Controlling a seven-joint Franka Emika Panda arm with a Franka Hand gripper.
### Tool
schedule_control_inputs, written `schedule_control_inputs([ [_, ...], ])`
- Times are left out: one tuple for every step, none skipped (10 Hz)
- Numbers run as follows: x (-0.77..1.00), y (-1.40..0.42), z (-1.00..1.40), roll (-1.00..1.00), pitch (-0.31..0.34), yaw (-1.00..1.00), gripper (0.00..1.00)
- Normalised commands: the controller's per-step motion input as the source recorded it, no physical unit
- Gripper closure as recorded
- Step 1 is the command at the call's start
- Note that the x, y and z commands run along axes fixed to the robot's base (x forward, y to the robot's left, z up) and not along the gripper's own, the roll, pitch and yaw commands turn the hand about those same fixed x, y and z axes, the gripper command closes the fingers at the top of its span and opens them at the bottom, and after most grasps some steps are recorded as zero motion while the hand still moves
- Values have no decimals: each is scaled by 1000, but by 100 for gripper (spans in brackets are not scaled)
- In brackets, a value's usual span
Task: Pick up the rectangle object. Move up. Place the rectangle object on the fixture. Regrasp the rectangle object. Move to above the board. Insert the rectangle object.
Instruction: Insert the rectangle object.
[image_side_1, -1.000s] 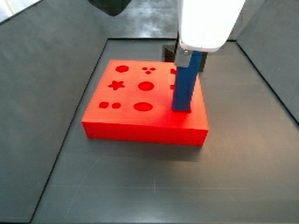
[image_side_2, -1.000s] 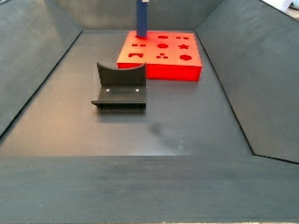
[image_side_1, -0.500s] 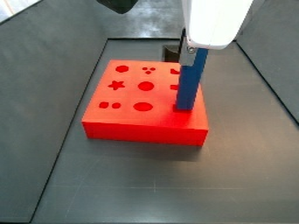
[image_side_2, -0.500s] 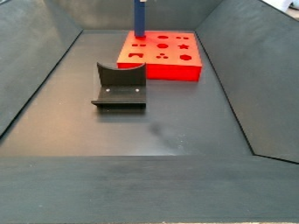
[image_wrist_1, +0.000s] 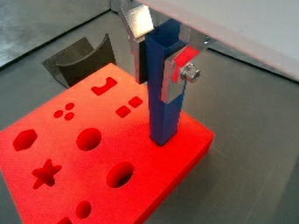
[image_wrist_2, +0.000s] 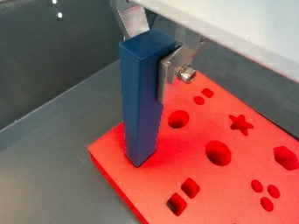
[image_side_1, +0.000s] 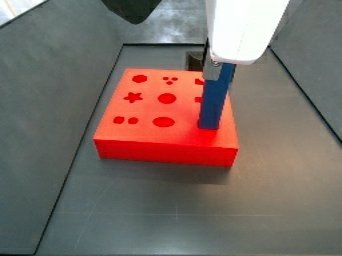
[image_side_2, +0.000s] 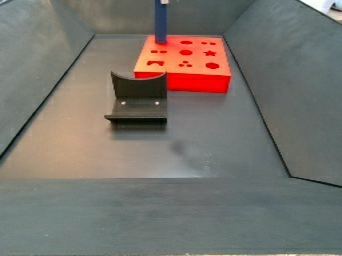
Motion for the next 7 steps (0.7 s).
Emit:
schedule_control_inputs([
  [0, 0, -120, 0, 0, 0, 100],
  [-9, 0, -397, -50, -33, 0, 100],
  [-40, 31, -540, -123, -61, 0, 100],
  [0, 0, -634, -106, 1, 0, 100],
  [40, 14, -611, -117, 147, -11, 100],
  [154, 80, -606, -144, 213, -34, 100],
  [223, 154, -603, -159, 229, -37, 100],
])
